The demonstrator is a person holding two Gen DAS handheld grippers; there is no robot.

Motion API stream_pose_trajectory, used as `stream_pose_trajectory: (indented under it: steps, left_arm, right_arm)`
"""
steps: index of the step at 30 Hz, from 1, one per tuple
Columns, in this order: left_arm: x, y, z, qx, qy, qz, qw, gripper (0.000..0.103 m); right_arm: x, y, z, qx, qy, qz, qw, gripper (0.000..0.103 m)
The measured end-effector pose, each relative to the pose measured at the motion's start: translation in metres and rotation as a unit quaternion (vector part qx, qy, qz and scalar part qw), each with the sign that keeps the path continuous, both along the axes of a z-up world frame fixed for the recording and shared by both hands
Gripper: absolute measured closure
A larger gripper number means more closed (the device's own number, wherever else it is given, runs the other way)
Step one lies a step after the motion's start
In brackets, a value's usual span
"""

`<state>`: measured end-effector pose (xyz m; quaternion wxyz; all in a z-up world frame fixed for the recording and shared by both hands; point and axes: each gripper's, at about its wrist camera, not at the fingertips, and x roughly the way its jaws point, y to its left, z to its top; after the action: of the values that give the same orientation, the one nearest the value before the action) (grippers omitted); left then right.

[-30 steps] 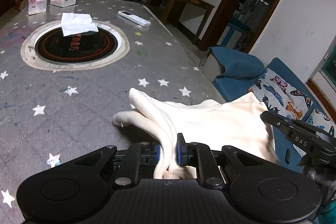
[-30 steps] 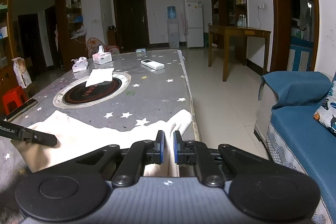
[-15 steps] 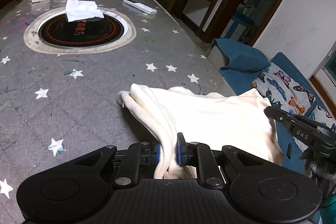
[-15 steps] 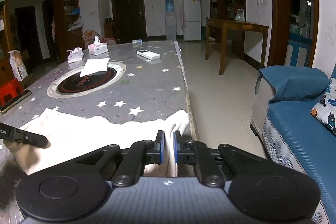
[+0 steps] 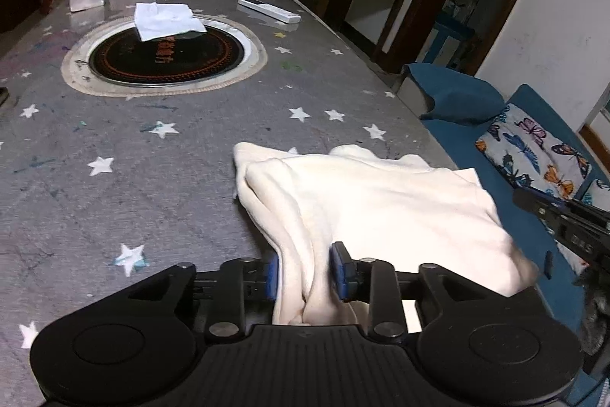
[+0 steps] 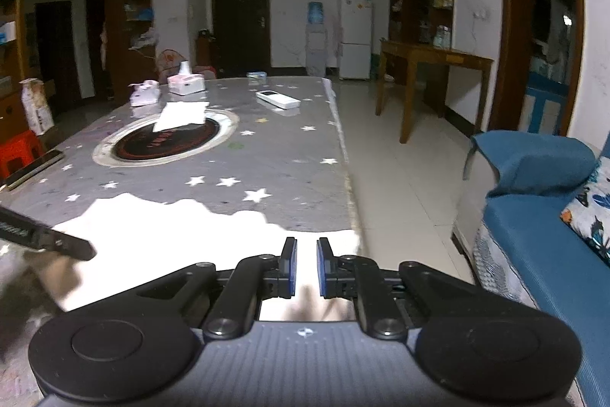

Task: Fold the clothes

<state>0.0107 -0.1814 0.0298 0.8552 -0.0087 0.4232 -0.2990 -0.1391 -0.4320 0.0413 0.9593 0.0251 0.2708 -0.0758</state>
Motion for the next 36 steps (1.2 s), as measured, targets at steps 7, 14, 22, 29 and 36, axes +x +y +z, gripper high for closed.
stream_pose_trajectory:
  steps: [7,14,22,29,36]
  left_arm:
    - [-0.004,0.007,-0.002,0.019,-0.019,0.008,0.9996,0.06]
    - [-0.014,0.014,0.002,0.027,-0.041,0.016,0.9987,0.051]
    - [-0.039,0.021,0.008,0.036,-0.072,0.016,0.9966,0.037]
    - [-0.062,0.026,0.014,0.044,-0.104,0.018,0.9935,0.018]
    - [-0.08,0.03,0.017,0.042,-0.117,0.02,0.9921,0.009]
  right_arm:
    - [-0.004,0.026,-0.017,0.01,0.027,0.041,0.999,0.083]
    - [-0.016,0.034,-0.027,0.017,0.028,0.033,0.999,0.066]
    - [-0.035,0.046,-0.02,0.023,0.024,0.043,0.999,0.05]
    - [-0.042,0.052,-0.018,0.037,0.024,0.035,0.998,0.022]
    - [-0.051,0.063,-0.018,0.04,0.02,0.032,0.998,0.007]
